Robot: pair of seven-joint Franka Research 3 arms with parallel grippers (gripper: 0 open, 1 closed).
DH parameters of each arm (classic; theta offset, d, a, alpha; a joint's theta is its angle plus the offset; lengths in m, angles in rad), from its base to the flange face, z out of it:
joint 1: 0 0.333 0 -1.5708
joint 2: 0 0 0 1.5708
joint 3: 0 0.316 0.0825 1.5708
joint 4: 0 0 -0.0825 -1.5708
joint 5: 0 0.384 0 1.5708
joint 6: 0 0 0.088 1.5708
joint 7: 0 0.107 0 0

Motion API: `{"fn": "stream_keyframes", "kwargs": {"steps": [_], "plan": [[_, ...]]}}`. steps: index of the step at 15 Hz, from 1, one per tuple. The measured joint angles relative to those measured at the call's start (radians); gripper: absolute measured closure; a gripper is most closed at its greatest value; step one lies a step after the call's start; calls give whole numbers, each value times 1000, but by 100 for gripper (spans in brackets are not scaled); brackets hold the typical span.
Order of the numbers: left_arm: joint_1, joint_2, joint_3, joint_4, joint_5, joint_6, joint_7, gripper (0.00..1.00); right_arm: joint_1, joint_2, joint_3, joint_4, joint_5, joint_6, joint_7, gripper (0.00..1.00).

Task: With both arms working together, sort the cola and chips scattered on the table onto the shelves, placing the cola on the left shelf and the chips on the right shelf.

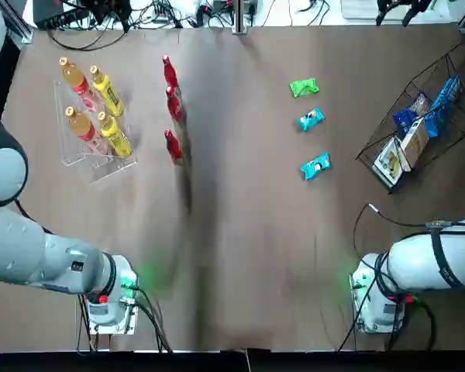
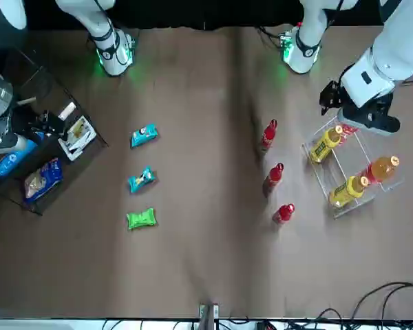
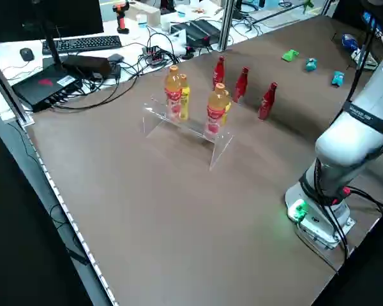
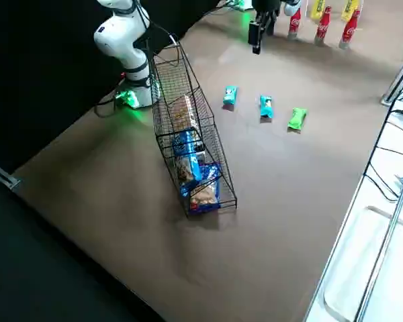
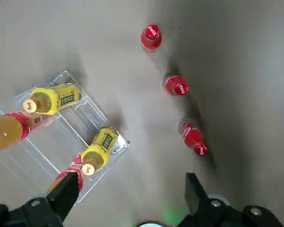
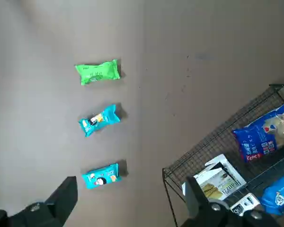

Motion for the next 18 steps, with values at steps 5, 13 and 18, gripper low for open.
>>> {"fn": "stream_keyframes", "kwargs": {"steps": [5,13,18], "plan": [[1,0,1,0,29,-1,0,0,0,0,0,0,0,-30,0,0],[85,0,8,-131,37,87,-2,0,2,22,0,-1,0,-30,391,0],[101,-57,-7,-375,7,308,-48,0,72,165,0,82,-1,13,796,0]]}}
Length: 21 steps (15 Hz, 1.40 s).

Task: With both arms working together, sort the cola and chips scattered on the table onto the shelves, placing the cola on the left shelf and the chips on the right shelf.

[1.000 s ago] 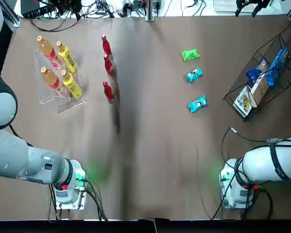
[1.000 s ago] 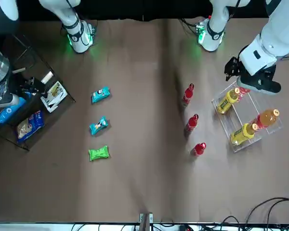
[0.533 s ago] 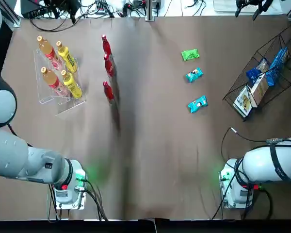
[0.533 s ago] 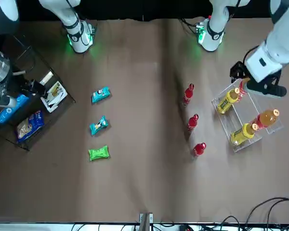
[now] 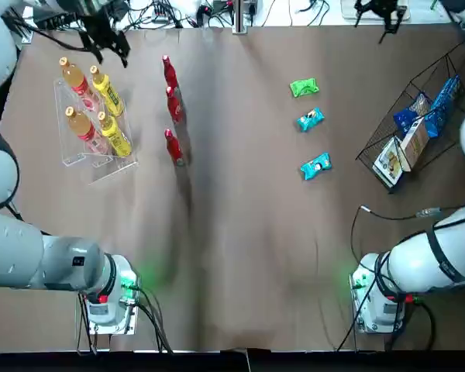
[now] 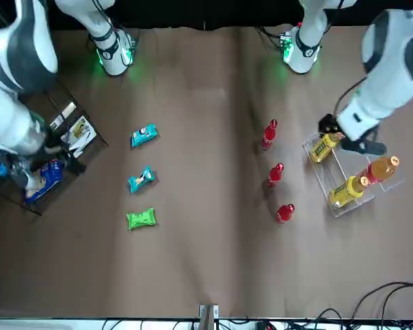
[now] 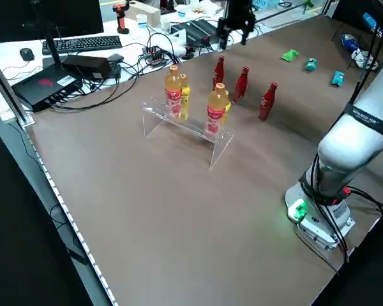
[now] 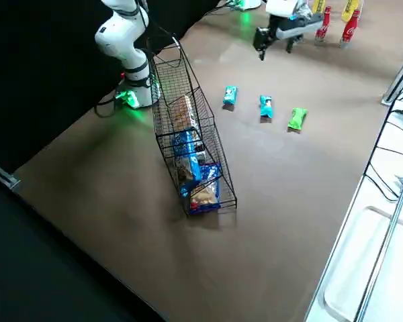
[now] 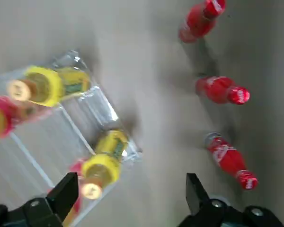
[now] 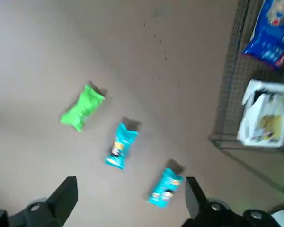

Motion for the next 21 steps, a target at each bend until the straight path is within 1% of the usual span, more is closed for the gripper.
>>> {"fn": "stream_keyframes", "kwargs": {"steps": [2,4,5,7,9,11,13,14,16,18,20,21], "plan": [[-36,0,-39,-43,-19,26,-117,0,23,79,0,59,0,44,173,0],[-96,16,-71,-65,-19,56,-255,0,44,147,0,87,-3,127,340,0],[-129,37,-80,-69,-19,126,-337,0,66,211,0,94,-15,204,485,1],[-121,59,-73,-60,-19,211,-367,0,86,276,0,97,-21,284,606,1],[-101,110,-63,-4,-19,249,-380,0,107,336,-1,99,-26,331,695,2],[-94,195,-53,90,-14,256,-393,0,132,385,-1,102,-53,344,807,2],[-94,293,-51,173,35,263,-405,0,154,431,-1,105,-105,400,930,5],[-96,341,-51,201,61,288,-411,1,162,455,-1,107,-123,439,975,6],[-100,423,-51,236,85,380,-419,1,172,500,-1,113,-139,487,1018,11],[-102,484,-51,248,88,472,-419,1,176,534,-1,118,-140,507,1024,13],[-108,524,-51,254,88,513,-424,2,177,559,-1,122,-140,542,1026,13],[-110,534,-52,257,88,517,-436,5,178,572,-1,122,-140,561,1026,17]]}}
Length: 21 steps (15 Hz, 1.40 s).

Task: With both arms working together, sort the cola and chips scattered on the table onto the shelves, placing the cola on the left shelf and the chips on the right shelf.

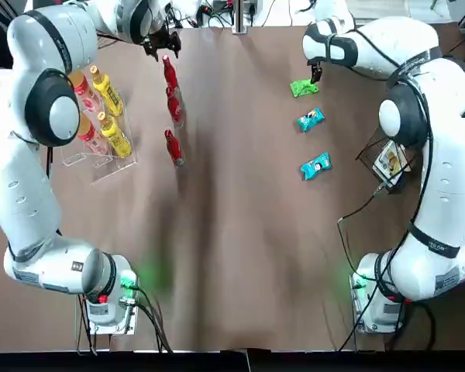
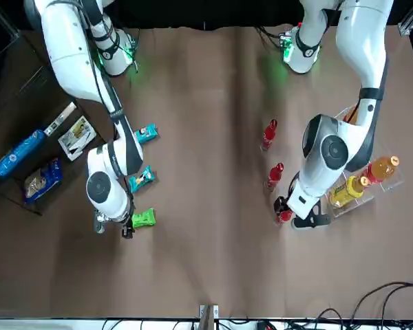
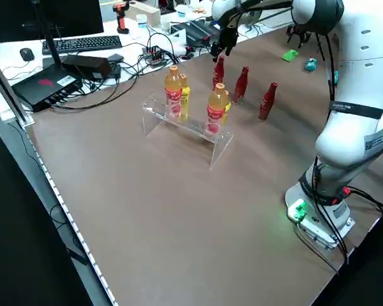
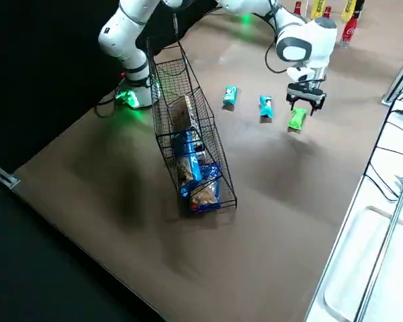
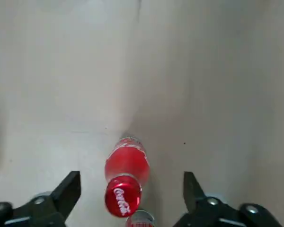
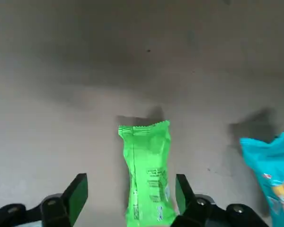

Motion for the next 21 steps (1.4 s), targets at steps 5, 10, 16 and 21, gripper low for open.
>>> {"fn": "stream_keyframes", "kwargs": {"steps": [5,10,16,21], "plan": [[0,4,0,-4,32,-25,-33,17,1,47,2,3,3,37,19,17],[2,-1,1,-7,34,-56,-56,32,2,63,22,3,22,34,28,18],[2,-19,1,-2,34,-57,-72,43,2,77,24,3,61,35,28,48],[-1,-21,0,-2,34,-58,-93,50,1,74,23,17,65,32,22,76]]}}
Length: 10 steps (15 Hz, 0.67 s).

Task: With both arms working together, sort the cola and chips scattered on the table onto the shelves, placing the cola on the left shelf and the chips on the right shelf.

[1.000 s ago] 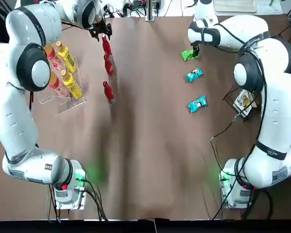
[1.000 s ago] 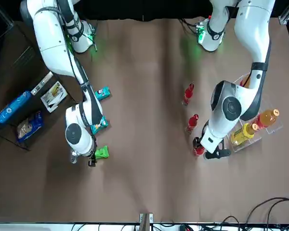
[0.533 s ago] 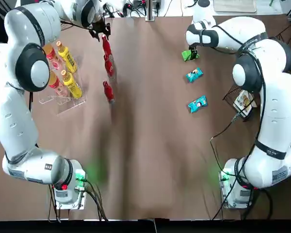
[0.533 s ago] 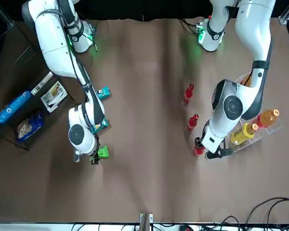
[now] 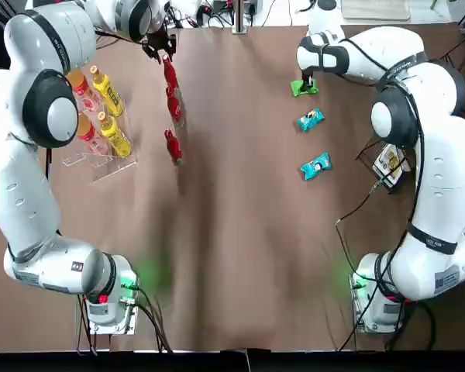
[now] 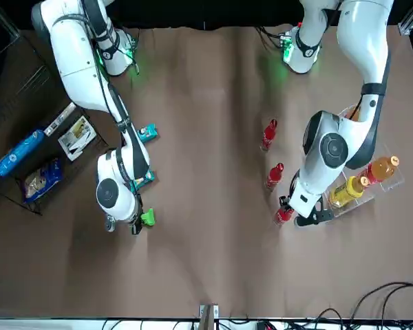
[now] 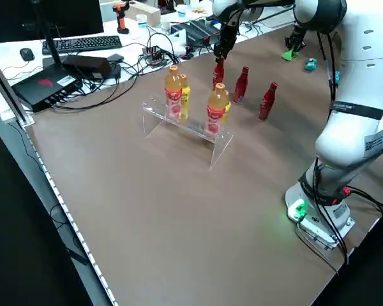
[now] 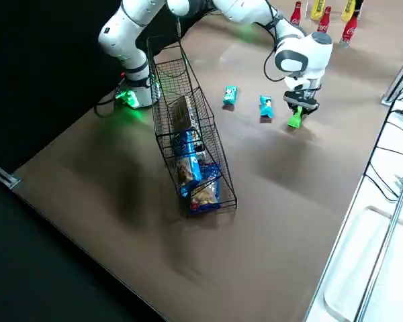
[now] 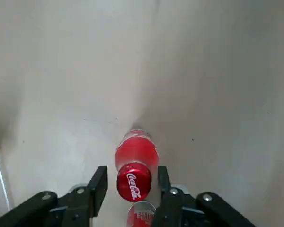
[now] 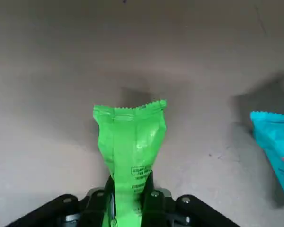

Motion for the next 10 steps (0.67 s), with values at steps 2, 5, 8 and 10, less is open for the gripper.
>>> {"fn": "stream_keyframes", "kwargs": {"steps": [2,5,8,10], "plan": [[-1,0,0,0,0,0,-2,52,0,-7,-1,15,-1,-37,-38,79],[-3,0,0,0,0,-2,-6,54,-3,-32,-8,55,-3,-261,-117,81],[-5,0,-1,0,0,-3,-37,59,-41,-82,-17,151,-5,-587,-252,81],[-5,0,-1,0,0,-3,-57,68,-95,-131,-21,209,-6,-793,-363,81]]}}
